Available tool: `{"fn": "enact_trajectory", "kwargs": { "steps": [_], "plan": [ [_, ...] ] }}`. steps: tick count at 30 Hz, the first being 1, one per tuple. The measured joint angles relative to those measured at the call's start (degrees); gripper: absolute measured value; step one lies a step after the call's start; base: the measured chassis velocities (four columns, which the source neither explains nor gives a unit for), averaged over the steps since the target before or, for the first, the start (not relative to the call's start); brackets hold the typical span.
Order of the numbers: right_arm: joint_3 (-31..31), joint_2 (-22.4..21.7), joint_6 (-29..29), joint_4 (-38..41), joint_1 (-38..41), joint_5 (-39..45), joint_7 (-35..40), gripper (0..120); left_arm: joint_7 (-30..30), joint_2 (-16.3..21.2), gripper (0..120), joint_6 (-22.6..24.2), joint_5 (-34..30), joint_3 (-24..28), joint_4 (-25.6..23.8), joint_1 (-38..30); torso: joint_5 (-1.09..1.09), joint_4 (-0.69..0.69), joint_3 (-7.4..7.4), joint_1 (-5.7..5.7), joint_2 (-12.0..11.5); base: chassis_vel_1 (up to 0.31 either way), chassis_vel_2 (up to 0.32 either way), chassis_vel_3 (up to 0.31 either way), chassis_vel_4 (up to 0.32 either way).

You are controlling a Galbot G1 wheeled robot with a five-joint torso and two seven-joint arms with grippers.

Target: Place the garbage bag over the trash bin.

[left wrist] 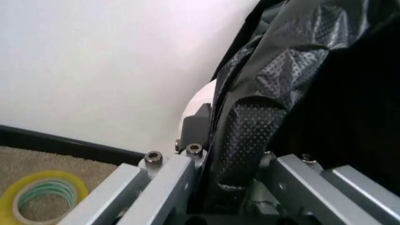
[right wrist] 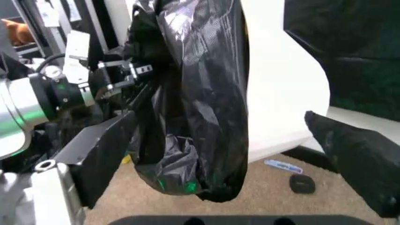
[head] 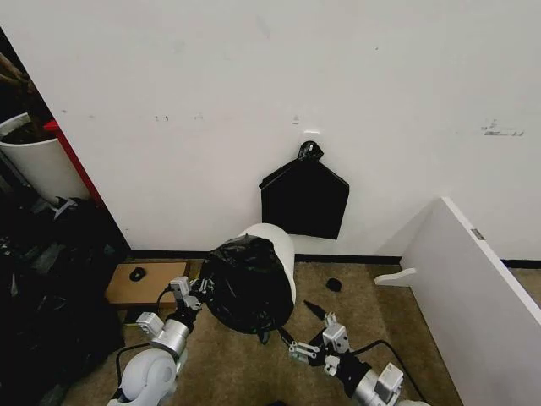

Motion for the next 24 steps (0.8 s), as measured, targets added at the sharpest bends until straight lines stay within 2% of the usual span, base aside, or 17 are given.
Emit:
{"fn": "enact_trajectory", "kwargs": {
  "steps": [8,11,24],
  "plan": [
    [-0.2,0.7,-1.7,-2.4,0.9,-0.8,1.0,100,0.0,0.1,0,0.1,-0.5,0.2,-0.3,-0.1,0.01,0.0,0.0,0.0,0.0,0.0,0.0,0.0,0.0],
    [-0.1,1.1,-1.4,-3.2,1.8,-0.8,0.7,93,0.0,0.2,0,0.1,-0.7,0.3,-0.4,-0.1,0.0,0.01,0.0,0.0,0.0,0.0,0.0,0.0,0.0],
    [-0.1,1.7,-1.6,-4.4,3.1,0.0,-0.7,43,0.2,-0.2,0,0.2,-0.7,0.8,-0.2,-0.5,0.0,0.0,0.0,0.0,0.0,0.0,0.0,0.0,0.0]
  ]
}}
